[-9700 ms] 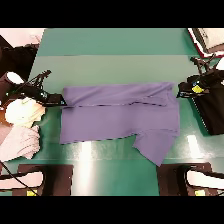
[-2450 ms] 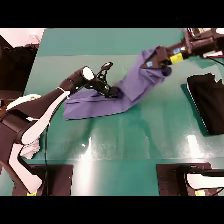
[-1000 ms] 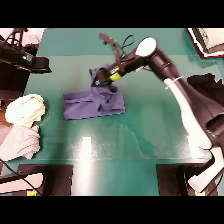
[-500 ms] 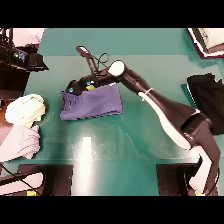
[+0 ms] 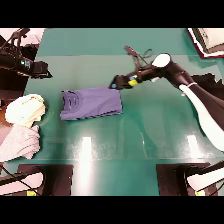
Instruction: Fold the shirts.
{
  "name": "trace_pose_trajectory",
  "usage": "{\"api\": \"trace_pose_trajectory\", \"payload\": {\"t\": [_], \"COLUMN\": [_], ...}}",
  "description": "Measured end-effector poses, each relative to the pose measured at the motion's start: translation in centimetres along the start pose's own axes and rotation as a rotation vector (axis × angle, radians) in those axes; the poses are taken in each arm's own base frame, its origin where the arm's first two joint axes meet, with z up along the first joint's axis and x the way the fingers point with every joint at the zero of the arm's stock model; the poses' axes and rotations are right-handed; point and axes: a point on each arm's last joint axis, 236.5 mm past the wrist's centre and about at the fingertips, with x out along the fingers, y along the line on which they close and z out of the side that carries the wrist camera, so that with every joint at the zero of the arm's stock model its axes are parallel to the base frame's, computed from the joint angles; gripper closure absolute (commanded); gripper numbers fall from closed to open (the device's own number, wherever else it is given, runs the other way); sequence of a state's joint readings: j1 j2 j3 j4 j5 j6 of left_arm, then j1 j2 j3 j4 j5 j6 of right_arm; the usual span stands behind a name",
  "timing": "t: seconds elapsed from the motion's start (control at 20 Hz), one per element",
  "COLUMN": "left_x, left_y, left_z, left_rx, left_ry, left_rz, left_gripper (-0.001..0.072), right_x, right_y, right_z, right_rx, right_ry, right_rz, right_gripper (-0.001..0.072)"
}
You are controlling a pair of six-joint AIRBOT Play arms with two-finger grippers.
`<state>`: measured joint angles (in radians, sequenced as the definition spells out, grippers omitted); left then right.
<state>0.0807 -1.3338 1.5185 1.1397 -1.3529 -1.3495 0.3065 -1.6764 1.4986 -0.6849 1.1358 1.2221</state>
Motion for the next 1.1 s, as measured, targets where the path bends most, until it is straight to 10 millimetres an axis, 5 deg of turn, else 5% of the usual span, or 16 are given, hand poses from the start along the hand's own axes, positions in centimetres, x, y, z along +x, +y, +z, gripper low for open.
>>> {"api": "trace_pose_trajectory", "payload": {"t": [0.25, 0.5, 0.65, 0.75, 0.8, 0.95, 1.1], "left_x": [0.5, 0.6, 0.6, 0.6, 0.6, 0.6, 0.6], "left_y": [-0.2, -0.3, -0.3, -0.3, -0.3, -0.4, -0.4], "left_z": [0.0, 0.2, 0.2, 0.2, 0.2, 0.1, 0.0], "left_rx": [-0.013, -0.01, -0.001, 0.001, 0.002, 0.004, 0.004], "left_ry": [-0.007, -0.016, -0.017, -0.018, -0.016, -0.013, -0.008], "left_rz": [-0.017, -0.023, -0.024, -0.024, -0.024, -0.026, -0.029], "left_gripper": [0.068, 0.068, 0.068, 0.068, 0.068, 0.068, 0.068], "right_x": [0.7, 5.7, 8.9, 10.7, 11.3, 11.8, 9.4], "right_y": [-5.5, -5.2, -3.6, -2.9, -2.7, -1.8, -1.5], "right_z": [-3.8, -4.6, -4.1, -3.4, -3.1, -1.8, -1.0], "right_rx": [0.228, 0.29, 0.247, 0.211, 0.197, 0.151, 0.108], "right_ry": [0.056, 0.095, 0.116, 0.108, 0.105, 0.08, 0.089], "right_rz": [-0.002, 0.047, 0.069, 0.067, 0.066, 0.076, 0.086], "right_gripper": [0.0021, 0.0074, 0.0174, 0.0566, 0.0694, 0.0695, 0.0696]}}
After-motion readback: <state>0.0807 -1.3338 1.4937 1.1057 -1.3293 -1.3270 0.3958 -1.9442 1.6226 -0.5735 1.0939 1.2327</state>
